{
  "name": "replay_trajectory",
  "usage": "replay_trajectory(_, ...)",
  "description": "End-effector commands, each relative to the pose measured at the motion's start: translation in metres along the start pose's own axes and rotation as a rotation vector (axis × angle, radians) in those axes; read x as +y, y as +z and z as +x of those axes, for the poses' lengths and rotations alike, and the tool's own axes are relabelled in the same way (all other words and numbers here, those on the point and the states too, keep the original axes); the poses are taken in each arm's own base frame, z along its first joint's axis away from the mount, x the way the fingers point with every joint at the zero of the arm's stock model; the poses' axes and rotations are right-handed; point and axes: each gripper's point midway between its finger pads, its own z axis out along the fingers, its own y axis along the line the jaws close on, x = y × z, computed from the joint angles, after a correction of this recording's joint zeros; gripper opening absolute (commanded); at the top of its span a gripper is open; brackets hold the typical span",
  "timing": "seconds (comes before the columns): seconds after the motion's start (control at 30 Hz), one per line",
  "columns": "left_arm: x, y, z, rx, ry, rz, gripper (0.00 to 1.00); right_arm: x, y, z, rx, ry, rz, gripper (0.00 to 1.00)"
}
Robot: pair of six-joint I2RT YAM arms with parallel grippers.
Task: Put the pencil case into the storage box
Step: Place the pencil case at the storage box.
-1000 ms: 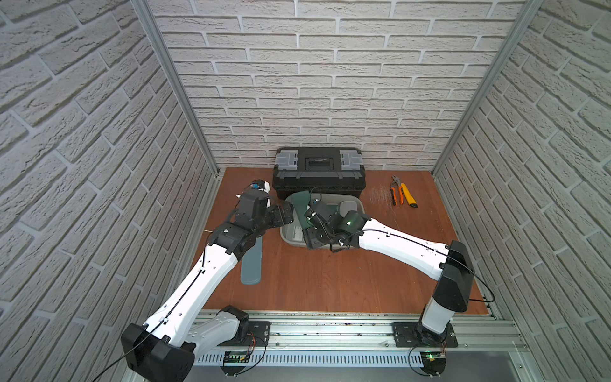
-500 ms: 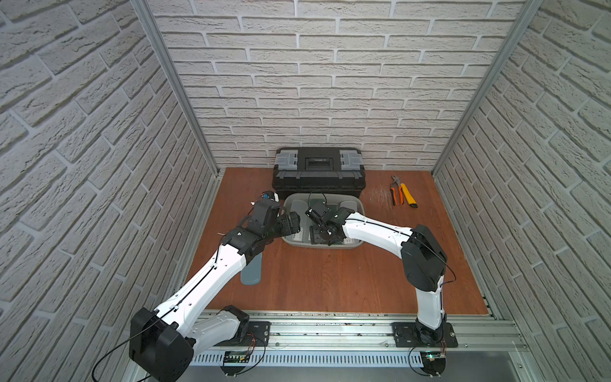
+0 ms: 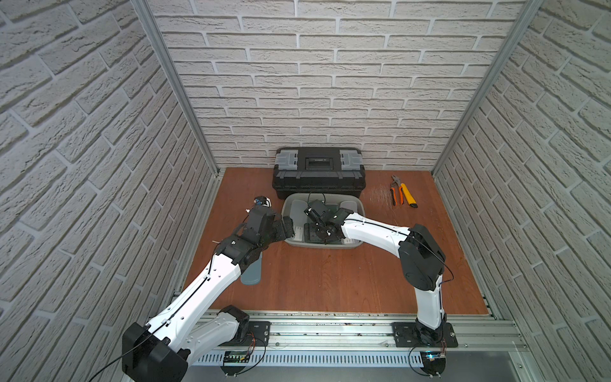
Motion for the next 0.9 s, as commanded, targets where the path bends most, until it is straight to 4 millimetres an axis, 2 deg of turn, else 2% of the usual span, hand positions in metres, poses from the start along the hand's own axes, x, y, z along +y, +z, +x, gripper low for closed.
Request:
replay_trajectory(0.0,0.023,-0.004,0.001,-0.028,-0.023,-0.077,0.98,0.013,-0.010,-0.014,-0.036,-0.021,-0.045,0.89)
replay_trajectory(0.2,0.074,0.000,0.013,-0.008,-0.132,-0.199,0.99,0.003,-0.025,-0.034,-0.097,-0.082,0.004,0.87)
replay_trajectory(0.4,0.114,0.001,0.030,-0.005,-0.245,-0.269,0.98,-0.013,-0.014,-0.045,-0.075,-0.103,0.021,0.75)
replay_trajectory(0.53,0.127,0.002,0.042,0.012,-0.253,-0.311,0.99,-0.015,0.001,-0.045,-0.049,-0.119,0.011,0.69)
replay_trajectory(0.67,0.135,0.008,0.053,0.034,-0.248,-0.340,0.98,-0.004,0.012,-0.042,-0.032,-0.144,-0.041,0.53)
replay_trajectory(0.87,0.146,0.017,0.070,0.106,-0.233,-0.396,0.99,-0.002,0.022,-0.038,-0.007,-0.152,-0.050,0.46)
